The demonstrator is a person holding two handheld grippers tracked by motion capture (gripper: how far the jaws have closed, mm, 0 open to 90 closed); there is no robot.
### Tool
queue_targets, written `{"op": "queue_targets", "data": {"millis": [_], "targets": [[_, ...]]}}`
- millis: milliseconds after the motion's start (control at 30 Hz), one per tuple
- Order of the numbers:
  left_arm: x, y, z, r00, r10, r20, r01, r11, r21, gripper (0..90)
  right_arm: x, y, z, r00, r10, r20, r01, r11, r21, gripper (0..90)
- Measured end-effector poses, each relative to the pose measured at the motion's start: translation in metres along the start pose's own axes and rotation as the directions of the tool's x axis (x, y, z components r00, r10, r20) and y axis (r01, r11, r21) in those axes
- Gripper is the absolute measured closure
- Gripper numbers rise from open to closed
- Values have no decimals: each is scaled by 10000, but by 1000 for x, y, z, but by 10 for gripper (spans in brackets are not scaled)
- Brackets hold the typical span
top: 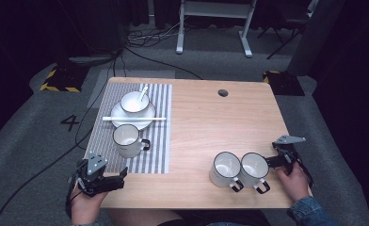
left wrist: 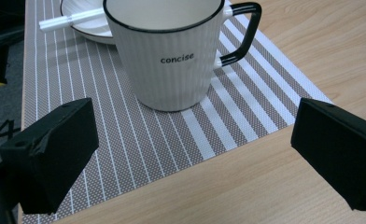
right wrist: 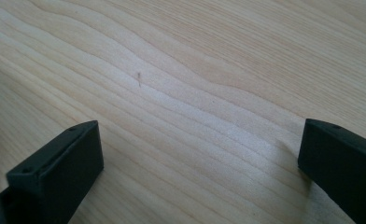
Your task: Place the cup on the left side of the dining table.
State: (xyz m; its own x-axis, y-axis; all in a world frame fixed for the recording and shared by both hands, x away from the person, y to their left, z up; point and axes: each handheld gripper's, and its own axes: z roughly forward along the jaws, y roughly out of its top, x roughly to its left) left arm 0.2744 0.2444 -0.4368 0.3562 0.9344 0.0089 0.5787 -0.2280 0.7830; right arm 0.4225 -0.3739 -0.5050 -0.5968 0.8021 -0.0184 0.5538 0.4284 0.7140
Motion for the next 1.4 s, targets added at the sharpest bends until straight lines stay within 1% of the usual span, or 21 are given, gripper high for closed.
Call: {"op": "queue_targets", "data": {"millis": [67,200,300,333,400,500,667,767,800,833,900,933,967,1000,1100,1133,1167,1200,1267,1333,1400], "targets": [[1,-3,1,10000,-37,44,36,9998,211,10,0,0,0,10000,12,-4,-12,10000,2,2],[4,-10,6,9997,174,-146,-162,9968,785,10,0,0,0,10000,-4,2,4,10000,-2,2],[8,-18,11,9999,79,-123,-64,9930,1180,10,0,0,0,10000,6,-1,-6,10000,2,2],[9,-21,12,9999,-13,-110,28,9904,1381,10,0,0,0,10000,6,-1,-6,10000,-4,2],[12,-26,15,9998,-33,-180,62,9862,1652,10,0,0,0,10000,2,1,-2,10000,-1,2],[16,-32,18,9993,63,-381,20,9767,2147,10,0,0,0,10000,2,1,-2,10000,-1,2],[22,-40,24,9994,-224,-279,292,9612,2743,10,0,0,0,10000,11,-3,-11,10000,1,2],[26,-45,29,9994,-257,-225,314,9513,3067,10,0,0,0,10000,-1,2,1,10000,0,2],[26,-46,30,9993,-270,-248,334,9492,3128,10,0,0,0,10000,3,2,-3,10000,0,2],[28,-48,31,9993,-224,-305,308,9491,3135,10,0,0,0,10000,-2,1,2,10000,-1,2],[31,-49,31,9990,-404,-215,451,9484,3138,0,0,0,0,10000,10,-3,-10,10000,0,2],[32,-50,31,9985,-509,-177,539,9487,3114,0,0,0,0,10000,-2,1,2,10000,-2,2],[33,-51,32,9983,-559,-159,581,9524,2992,0,0,0,0,10000,11,-6,-11,10000,1,2],[34,-52,31,9986,-519,-81,520,9541,2948,0,0,0,0,10000,-3,2,3,10000,1,2],[36,-59,33,9992,-369,138,332,9771,2100,0,0,0,0,10000,4,1,-4,10000,0,2],[36,-63,33,9990,-416,158,382,9839,1745,0,0,0,0,10000,7,-3,-7,10000,1,2],[37,-66,33,9992,-387,99,367,9880,1498,0,0,0,0,10000,0,0,0,10000,-1,2],[38,-68,33,9993,-347,110,329,9907,1317,0,0,0,0,10000,2,2,-2,10000,-3,2],[39,-72,35,9992,-395,115,385,9959,813,0,0,0,0,10000,11,-4,-11,10000,0,2],[39,-72,35,9991,-385,167,369,9956,856,0,0,0,0,10000,19,-5,-19,10000,1,2],[38,-72,36,9991,-419,70,413,9960,793,1,0,0,0,10000,11,-2,-11,10000,2,2]]}}
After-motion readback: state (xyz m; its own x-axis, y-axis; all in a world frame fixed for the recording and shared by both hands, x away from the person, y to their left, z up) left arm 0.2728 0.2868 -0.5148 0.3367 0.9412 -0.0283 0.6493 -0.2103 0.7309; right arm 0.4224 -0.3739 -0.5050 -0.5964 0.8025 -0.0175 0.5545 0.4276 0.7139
